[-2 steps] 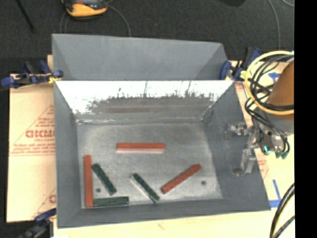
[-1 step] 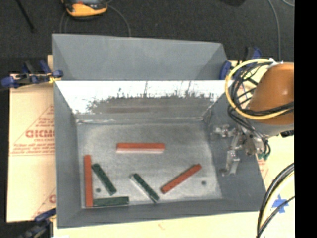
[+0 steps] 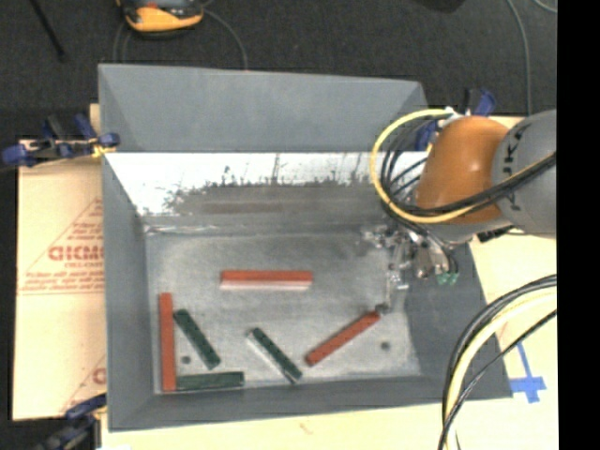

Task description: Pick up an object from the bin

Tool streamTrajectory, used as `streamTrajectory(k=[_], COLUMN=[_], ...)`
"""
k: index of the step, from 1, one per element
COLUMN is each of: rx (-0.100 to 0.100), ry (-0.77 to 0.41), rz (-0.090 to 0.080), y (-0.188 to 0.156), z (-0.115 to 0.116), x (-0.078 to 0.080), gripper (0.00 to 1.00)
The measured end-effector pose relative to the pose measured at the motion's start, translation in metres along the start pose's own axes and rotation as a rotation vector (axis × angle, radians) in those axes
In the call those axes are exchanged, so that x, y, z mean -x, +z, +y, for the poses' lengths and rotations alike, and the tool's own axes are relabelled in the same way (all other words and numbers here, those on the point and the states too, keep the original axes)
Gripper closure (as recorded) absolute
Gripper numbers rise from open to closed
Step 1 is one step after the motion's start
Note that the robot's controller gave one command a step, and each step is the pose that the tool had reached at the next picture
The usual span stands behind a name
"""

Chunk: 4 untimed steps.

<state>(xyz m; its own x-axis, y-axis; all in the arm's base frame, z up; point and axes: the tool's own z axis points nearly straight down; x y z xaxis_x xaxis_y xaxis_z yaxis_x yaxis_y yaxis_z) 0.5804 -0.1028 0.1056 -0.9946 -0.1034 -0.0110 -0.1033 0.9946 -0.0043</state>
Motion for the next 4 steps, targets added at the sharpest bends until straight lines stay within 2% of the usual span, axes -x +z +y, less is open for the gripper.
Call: streamTrajectory(k=[1, 2, 3, 4], rx=[0.003, 0.001, 0.001, 0.003], ry=[0.116, 0.113, 0.111, 0.257], rz=[0.005, 0.006, 0.006, 0.01], y=[0.031, 0.032, 0.032, 0.033], z=[-0.005, -0.006, -0.006, 0.063], x=[-0.073, -0.073, -0.073, -0.089], gripper=[1.0, 0.0, 0.0, 1.0])
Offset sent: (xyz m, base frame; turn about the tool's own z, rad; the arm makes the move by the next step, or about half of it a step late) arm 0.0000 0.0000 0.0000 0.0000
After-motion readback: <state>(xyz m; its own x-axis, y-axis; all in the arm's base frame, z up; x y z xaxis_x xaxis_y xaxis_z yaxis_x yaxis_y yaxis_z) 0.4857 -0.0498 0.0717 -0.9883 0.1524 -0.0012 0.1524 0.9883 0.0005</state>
